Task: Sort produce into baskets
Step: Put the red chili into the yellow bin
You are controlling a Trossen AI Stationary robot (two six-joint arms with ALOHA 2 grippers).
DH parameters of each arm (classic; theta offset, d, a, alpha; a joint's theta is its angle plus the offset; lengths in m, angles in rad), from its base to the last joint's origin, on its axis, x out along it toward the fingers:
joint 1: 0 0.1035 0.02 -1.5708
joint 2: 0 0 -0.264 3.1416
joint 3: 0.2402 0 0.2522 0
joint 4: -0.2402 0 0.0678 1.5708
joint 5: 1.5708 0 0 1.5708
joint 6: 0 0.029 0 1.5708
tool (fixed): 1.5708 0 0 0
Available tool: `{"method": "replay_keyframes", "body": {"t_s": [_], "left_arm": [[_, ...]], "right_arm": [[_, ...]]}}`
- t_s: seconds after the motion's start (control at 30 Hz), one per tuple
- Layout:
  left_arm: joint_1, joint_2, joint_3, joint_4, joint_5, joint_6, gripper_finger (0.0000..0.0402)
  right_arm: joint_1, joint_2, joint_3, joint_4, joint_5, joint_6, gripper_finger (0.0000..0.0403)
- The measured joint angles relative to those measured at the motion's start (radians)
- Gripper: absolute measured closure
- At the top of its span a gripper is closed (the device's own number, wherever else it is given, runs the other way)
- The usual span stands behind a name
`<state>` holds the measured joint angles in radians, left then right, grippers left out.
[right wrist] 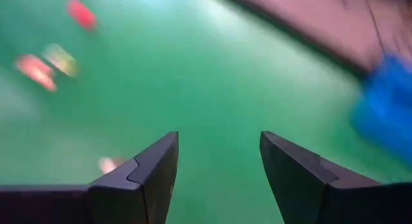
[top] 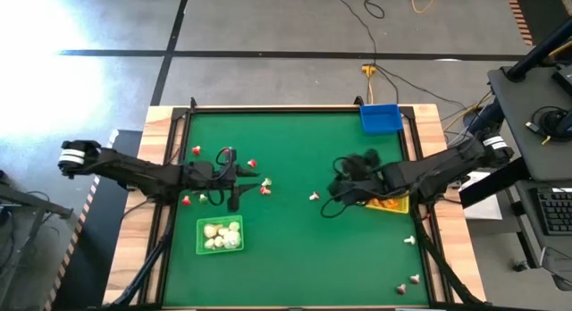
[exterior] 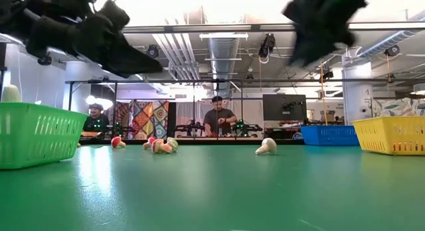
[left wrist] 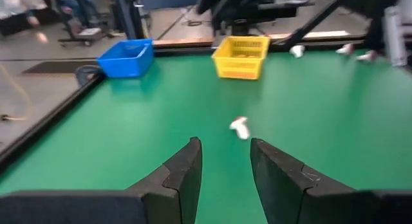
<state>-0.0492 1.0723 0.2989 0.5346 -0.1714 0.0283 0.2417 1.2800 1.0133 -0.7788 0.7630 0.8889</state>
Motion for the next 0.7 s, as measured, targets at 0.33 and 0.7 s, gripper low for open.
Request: {"method": "replay_keyframes", "body": {"t_s": [0.33, 0.7], "left_arm": [[-0.070, -0.314, 0.015, -0.347, -0.061, -0.254, 0.0285], [-0.043, -0.290, 0.282, -1.342, -0.272, -0.898, 0.0274]], "right_arm": [[-0.110, 0.179, -0.249, 1.302, -0.326, -0.757, 0.0191], [-0.198, 0.476, -0.198, 1.535, -0.443, -0.885, 0.0191]]}}
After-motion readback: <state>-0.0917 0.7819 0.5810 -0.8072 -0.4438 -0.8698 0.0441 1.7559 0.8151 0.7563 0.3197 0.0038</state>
